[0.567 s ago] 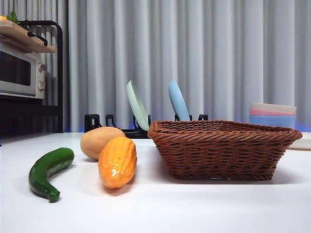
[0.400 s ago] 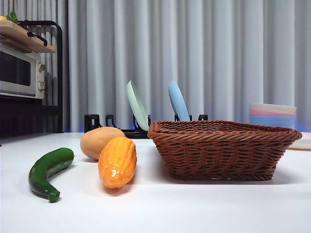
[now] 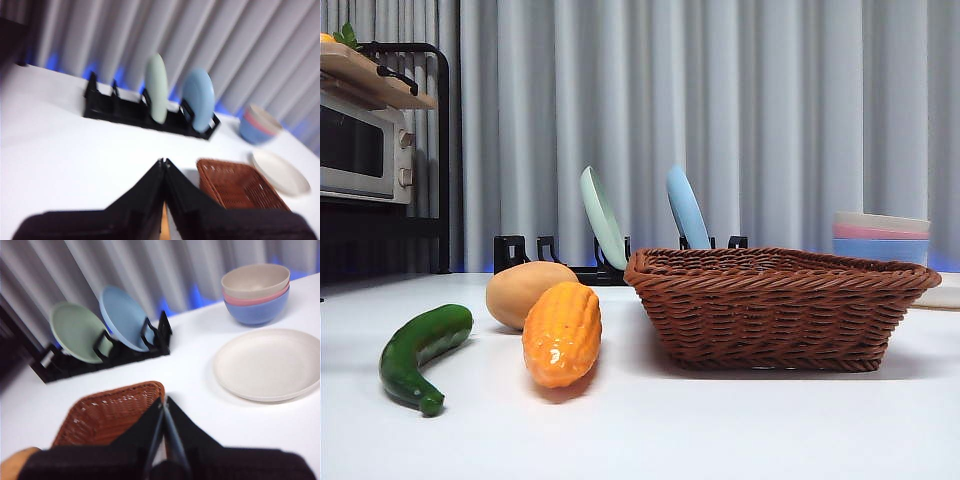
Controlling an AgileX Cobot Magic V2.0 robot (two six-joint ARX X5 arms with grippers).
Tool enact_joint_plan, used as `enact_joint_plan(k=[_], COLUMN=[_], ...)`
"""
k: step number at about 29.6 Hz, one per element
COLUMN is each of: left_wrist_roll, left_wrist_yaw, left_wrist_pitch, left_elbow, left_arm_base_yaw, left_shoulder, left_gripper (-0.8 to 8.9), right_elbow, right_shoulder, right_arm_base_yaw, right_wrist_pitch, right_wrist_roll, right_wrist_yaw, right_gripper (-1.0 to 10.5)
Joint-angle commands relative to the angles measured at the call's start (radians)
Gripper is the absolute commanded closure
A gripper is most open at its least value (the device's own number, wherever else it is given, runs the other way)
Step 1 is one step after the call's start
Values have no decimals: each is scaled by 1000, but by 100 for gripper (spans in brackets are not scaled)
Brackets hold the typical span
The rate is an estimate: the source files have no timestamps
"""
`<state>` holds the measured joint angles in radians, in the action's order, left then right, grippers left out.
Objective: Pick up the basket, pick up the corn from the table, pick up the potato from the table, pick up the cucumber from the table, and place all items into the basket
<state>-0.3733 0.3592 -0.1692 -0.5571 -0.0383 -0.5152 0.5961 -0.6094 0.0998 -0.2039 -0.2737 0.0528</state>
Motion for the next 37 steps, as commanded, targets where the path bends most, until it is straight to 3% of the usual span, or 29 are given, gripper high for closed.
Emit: enact_joint_plan(k=[1, 11, 13, 16, 20, 32, 34, 35, 37], left_wrist_roll=[98, 195, 195, 194, 194, 192, 192, 192, 192], left_wrist_yaw=[71, 238, 252, 251, 250, 237, 235, 235, 232], left_wrist_pitch=[-34, -189, -192, -192, -191, -161, -162, -161, -162], left_elbow=[-72, -280, -292, -295, -296, -296, -296, -296, -296], left_arm_base_yaw=[-2, 0, 0, 0, 1, 42, 50, 56, 71], left_shoulder=[-123, -449, -480, -503, -516, -543, -554, -564, -583], left_gripper=[819, 804, 696, 491, 464, 464, 464, 464, 464], right_elbow=[98, 427, 457, 479, 496, 511, 514, 514, 515], right_shoulder=[-128, -535, -593, -659, -741, -1040, -1085, -1110, -1139], right_arm_base_yaw=[-1, -1, -1, 0, -1, 0, 0, 0, 2], right_wrist_pitch=[-66, -379, -396, -396, -395, -307, -297, -291, -288], right_wrist_roll=[70, 214, 231, 238, 239, 230, 230, 230, 230], right_wrist_yaw=[24, 284, 302, 315, 314, 321, 375, 414, 417], right_gripper=[956, 945, 925, 768, 599, 604, 605, 626, 795])
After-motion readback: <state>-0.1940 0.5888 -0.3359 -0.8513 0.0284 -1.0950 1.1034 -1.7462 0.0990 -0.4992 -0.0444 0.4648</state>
